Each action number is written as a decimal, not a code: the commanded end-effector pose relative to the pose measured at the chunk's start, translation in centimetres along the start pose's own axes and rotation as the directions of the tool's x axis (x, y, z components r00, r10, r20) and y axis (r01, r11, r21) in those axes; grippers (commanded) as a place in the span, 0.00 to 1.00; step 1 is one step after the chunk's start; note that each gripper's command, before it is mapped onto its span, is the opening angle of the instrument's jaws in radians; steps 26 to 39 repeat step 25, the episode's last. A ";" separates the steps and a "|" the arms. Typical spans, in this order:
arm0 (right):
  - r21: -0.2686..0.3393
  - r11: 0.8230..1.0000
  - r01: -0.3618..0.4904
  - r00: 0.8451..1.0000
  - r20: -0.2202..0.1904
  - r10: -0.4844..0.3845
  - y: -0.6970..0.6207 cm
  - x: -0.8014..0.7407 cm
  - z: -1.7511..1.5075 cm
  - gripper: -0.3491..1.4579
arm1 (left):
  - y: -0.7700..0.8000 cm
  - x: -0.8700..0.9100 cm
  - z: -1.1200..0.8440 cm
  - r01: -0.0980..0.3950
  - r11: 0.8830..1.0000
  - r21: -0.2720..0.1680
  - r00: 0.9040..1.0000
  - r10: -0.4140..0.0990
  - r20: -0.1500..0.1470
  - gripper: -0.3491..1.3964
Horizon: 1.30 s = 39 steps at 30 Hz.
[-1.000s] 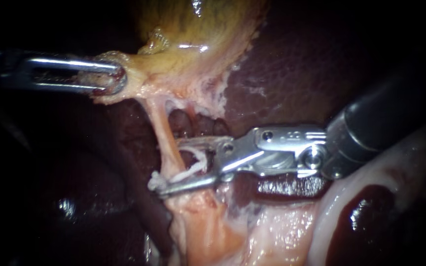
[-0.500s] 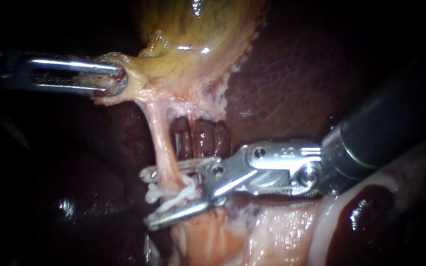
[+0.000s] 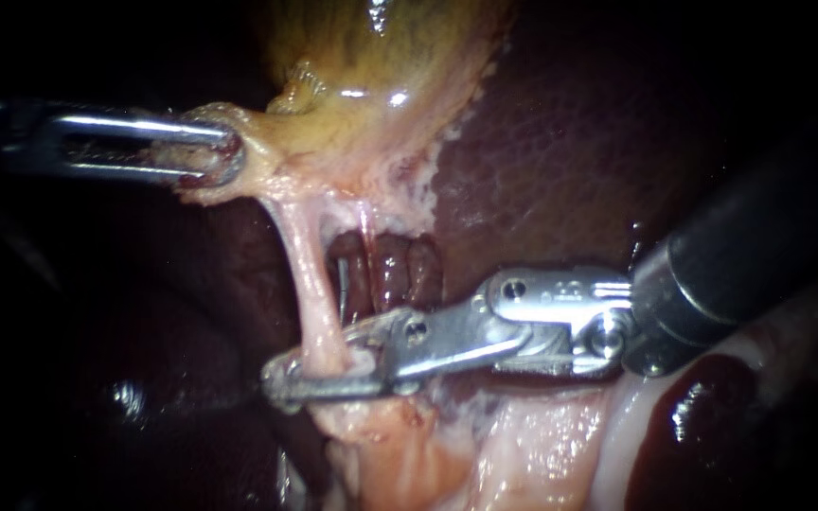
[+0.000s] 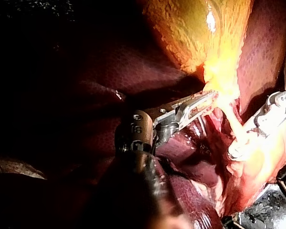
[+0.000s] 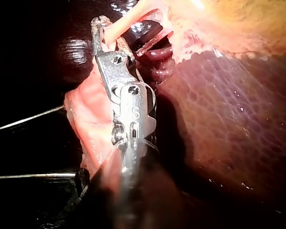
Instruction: Clipping second clip left tube
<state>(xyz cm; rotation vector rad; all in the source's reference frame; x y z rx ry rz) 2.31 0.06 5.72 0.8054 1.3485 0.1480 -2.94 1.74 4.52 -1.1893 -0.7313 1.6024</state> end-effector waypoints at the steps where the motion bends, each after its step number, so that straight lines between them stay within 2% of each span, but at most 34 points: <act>1: 0.000 1.000 -0.001 1.000 0.000 0.001 0.00 0.00 0.00 0.00 | 0.00 0.00 0.00 0.000 1.000 0.001 1.000 0.000 -0.001 0.00; 3: 0.003 0.999 -0.037 0.999 -0.003 0.037 0.00 0.00 0.00 0.00 | 0.00 0.00 0.01 0.000 1.000 0.001 1.000 0.000 -0.001 0.00; 6: 0.000 0.996 -0.086 0.996 0.022 0.086 0.00 0.01 -0.01 0.00 | 0.00 0.00 0.01 0.000 1.000 0.001 1.000 0.000 -0.001 0.00; 10: 0.022 0.996 -0.083 0.996 0.035 0.082 0.00 0.02 -0.01 0.00 | 0.00 0.00 0.01 0.000 1.000 0.001 1.000 0.000 -0.001 0.00; 17: 0.014 0.997 -0.078 0.996 0.033 0.078 0.01 0.03 -0.02 0.00 | -0.01 0.00 0.01 0.000 1.000 0.000 1.000 0.000 0.000 0.00; 19: 0.004 0.997 -0.078 0.997 0.028 0.078 0.02 0.02 -0.03 0.14 | -0.01 0.00 0.01 0.000 1.000 0.000 1.000 0.000 0.000 0.00; 21: -0.043 0.998 -0.052 0.998 0.022 0.053 0.04 0.00 -0.04 0.32 | -0.02 0.01 0.01 0.000 1.000 0.000 1.000 0.000 0.000 0.00; 24: -0.090 0.995 -0.048 0.999 0.015 0.049 0.10 -0.04 -0.07 0.43 | -0.02 0.01 0.01 0.000 1.000 0.000 1.000 0.000 0.000 0.00; 25: -0.110 0.993 -0.049 0.999 0.012 0.050 0.12 -0.06 -0.10 0.44 | -0.02 0.01 0.02 0.000 1.000 0.000 1.000 0.000 0.000 0.00; 39: -0.110 0.993 -0.049 0.999 0.012 0.050 0.12 -0.06 -0.10 0.44 | -0.02 0.01 0.02 0.000 1.000 0.000 1.000 0.000 0.000 0.00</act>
